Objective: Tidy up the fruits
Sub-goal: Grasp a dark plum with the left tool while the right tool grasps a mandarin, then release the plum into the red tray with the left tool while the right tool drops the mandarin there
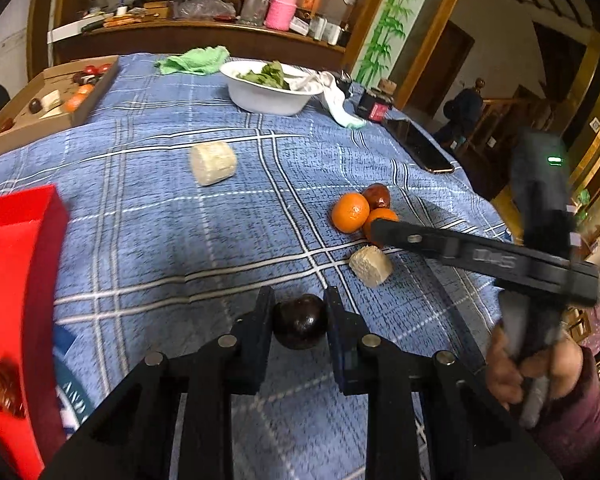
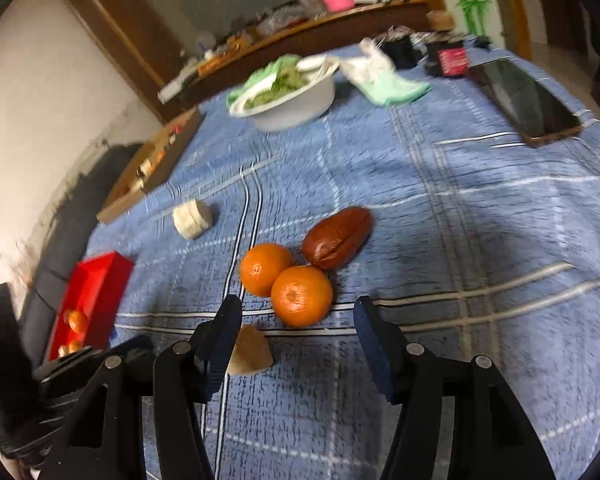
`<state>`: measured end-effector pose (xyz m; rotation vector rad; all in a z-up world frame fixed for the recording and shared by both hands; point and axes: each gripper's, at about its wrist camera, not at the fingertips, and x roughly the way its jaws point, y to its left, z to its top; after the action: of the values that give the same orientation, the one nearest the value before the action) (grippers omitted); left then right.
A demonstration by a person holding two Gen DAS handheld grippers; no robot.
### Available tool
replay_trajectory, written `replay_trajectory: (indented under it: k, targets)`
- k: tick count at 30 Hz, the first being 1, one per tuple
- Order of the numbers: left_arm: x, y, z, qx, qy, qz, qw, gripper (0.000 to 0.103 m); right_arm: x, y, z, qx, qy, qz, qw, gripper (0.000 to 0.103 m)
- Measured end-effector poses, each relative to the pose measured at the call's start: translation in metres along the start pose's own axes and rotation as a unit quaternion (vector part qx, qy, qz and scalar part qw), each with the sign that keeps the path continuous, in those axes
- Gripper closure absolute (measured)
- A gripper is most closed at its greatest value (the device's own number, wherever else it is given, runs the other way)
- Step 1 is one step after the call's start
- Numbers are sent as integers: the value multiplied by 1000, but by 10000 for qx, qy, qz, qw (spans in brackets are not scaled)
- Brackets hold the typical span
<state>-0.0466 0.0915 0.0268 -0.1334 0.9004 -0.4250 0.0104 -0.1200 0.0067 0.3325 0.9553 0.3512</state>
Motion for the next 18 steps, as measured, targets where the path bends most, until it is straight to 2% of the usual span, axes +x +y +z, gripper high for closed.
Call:
replay_trajectory:
  k: [1,2,5,12,18]
  targets:
    - [-5,3,-2,-46,-36,2,10000,79,1,3,1,-91,-60,-121,9999,53]
    - [-9,5,-4,-80,-58,5,10000,79,3,4,2,-127,24,-204,9997,70]
    - [-27,17,-9,-261,-197,25,9995,79,0,5,0,-64,117,-123,9998,70]
    - [-69,54,-21,-858,-557,-14,9948,79,-31,29,-11,-196,-84,129,9997,70]
    - [-111,93,-29,-1297,-924,200,9870,79,-41,80,-14,-435,-44,597,9973,70]
